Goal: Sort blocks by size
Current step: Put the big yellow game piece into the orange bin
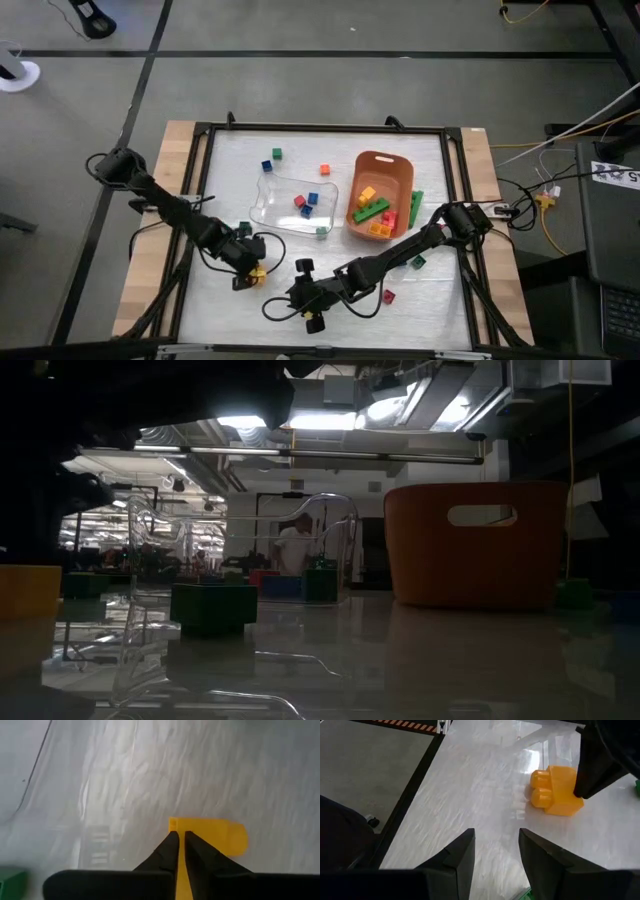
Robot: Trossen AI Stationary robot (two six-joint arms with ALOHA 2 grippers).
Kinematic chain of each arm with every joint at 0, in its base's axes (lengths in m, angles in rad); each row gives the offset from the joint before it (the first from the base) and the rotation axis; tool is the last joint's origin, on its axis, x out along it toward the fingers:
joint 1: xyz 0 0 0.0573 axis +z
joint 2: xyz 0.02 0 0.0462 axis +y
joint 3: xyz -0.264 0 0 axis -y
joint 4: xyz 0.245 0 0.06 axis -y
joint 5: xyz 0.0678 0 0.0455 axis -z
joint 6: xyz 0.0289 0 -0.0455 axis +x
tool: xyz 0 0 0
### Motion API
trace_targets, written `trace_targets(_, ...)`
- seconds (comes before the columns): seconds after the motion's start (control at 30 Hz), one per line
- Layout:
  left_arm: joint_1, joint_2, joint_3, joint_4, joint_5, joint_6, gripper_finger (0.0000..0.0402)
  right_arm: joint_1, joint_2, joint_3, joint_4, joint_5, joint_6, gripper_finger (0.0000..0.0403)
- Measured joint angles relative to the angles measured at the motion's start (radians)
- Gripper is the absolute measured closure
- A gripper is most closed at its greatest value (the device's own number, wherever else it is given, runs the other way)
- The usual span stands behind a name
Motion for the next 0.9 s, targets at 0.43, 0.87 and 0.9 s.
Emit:
trace_targets(0.43,0.044,0.0,0.0,-0.001,0.174,0.023,0.02,0.0,0.0,0.0,-0.001,0.0,-0.007,0.0249)
trace_targets(0.87,0.053,0.0,0.001,0.001,0.282,0.02,0.0178,0.0,0.0,0.0,-0.002,0.0,-0.008,0.0249)
trace_targets(0.9,0.049,0.0,0.001,0.002,0.266,0.021,0.0178,0.0,0.0,0.0,-0.002,0.0,-0.008,0.0249)
